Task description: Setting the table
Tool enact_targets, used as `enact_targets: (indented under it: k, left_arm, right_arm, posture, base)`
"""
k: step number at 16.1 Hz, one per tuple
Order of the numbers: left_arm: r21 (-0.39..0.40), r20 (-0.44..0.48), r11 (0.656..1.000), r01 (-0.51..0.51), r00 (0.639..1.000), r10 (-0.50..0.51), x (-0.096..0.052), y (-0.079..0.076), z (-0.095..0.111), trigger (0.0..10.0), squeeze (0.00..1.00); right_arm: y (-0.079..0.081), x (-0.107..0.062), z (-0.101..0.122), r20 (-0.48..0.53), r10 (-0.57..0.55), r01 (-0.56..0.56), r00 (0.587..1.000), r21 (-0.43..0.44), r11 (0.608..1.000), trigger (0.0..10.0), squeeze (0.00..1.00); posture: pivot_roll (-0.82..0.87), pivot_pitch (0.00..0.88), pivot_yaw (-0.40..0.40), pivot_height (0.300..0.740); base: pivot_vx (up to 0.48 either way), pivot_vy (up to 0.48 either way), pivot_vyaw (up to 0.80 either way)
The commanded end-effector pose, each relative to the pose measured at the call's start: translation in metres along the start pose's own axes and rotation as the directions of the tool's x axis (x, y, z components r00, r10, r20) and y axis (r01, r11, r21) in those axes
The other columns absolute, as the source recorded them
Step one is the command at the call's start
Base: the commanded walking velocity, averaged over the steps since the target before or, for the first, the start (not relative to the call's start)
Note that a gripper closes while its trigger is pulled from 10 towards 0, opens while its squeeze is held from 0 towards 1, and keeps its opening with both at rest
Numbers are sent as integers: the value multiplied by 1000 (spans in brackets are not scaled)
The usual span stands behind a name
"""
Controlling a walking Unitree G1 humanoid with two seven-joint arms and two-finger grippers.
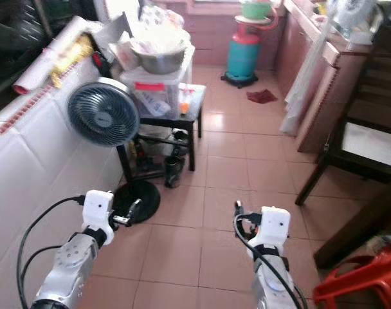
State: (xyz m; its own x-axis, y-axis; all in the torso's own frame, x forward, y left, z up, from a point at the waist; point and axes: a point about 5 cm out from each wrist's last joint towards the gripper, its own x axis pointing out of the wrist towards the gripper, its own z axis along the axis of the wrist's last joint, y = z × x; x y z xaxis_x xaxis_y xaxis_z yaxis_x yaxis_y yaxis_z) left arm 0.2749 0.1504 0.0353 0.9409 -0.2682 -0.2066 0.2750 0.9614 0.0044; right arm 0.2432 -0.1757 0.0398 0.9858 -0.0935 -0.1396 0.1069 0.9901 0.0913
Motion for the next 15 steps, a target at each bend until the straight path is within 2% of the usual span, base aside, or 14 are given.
enact_targets:
  k: [1, 3, 6, 15]
  left_arm:
    - [2, 40, 1000, 2, 999, -2, 2, -1, 8, 10000, 0]
    - [-26, 60, 1000, -16, 998, 17, -4, -4, 5, 10000, 0]
    - [-2, 32, 1000, -24, 999, 24, -6, -3, 0, 10000, 0]
    - [99, 20, 995, -26, 1000, 25, 6, 8, 11, 10000, 0]
  right_arm:
    - [-1, -1, 1, -4, 2, -2, 1000, 3, 1000, 10000, 0]
    - [3, -3, 1, -12, 25, -25, 1000, -3, 1000, 10000, 0]
    - [6, 0, 4, 3, 40, -40, 999, -4, 999, 10000, 0]
    - [12, 4, 2, 12, 13, -13, 1000, 26, 1000, 10000, 0]
  posture:
    - [50, 0, -10, 740]
    - [56, 0, -26, 740]
    - [48, 0, -23, 740]
    - [74, 0, 28, 740]
  base:
    - [0, 0, -800]
    - [0, 0, -800]
    - [0, 0, -800]
    - [0, 0, -800]
